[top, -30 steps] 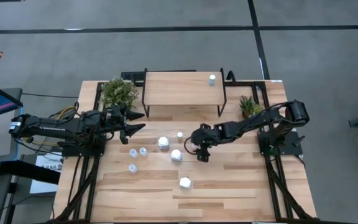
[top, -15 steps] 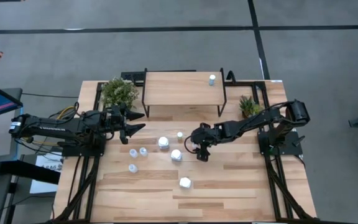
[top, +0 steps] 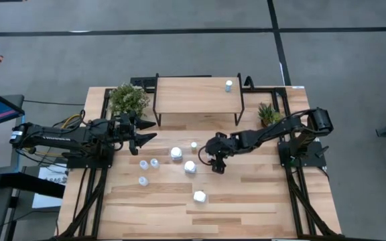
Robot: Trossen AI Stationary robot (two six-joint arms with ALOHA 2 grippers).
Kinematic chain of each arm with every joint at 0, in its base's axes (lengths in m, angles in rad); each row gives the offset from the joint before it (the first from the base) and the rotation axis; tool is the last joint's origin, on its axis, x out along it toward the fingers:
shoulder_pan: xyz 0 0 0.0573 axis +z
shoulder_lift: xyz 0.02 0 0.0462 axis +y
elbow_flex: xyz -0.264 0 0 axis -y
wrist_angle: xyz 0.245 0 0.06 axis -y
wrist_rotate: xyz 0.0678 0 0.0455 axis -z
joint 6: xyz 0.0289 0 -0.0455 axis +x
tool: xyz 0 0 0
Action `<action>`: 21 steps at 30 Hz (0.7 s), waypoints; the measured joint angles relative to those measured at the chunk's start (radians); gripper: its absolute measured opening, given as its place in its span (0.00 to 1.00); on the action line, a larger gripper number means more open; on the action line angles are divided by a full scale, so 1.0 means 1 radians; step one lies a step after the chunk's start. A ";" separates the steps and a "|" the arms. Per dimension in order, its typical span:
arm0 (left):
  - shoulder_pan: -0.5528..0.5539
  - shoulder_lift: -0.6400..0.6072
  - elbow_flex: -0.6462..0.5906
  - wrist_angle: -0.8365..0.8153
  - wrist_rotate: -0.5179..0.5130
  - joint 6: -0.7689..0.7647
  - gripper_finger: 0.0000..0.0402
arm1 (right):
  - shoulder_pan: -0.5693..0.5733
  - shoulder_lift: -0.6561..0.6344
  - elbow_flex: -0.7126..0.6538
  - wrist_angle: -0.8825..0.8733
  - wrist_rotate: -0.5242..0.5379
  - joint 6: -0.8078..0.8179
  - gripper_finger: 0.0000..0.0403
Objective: Pick and place medicine bottles onto shelf by color
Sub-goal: Put the red pill bottle on the shelf
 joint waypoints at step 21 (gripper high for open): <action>0.000 0.000 0.000 0.000 0.000 0.006 0.61 | 0.001 0.000 0.001 0.005 -0.001 0.017 0.39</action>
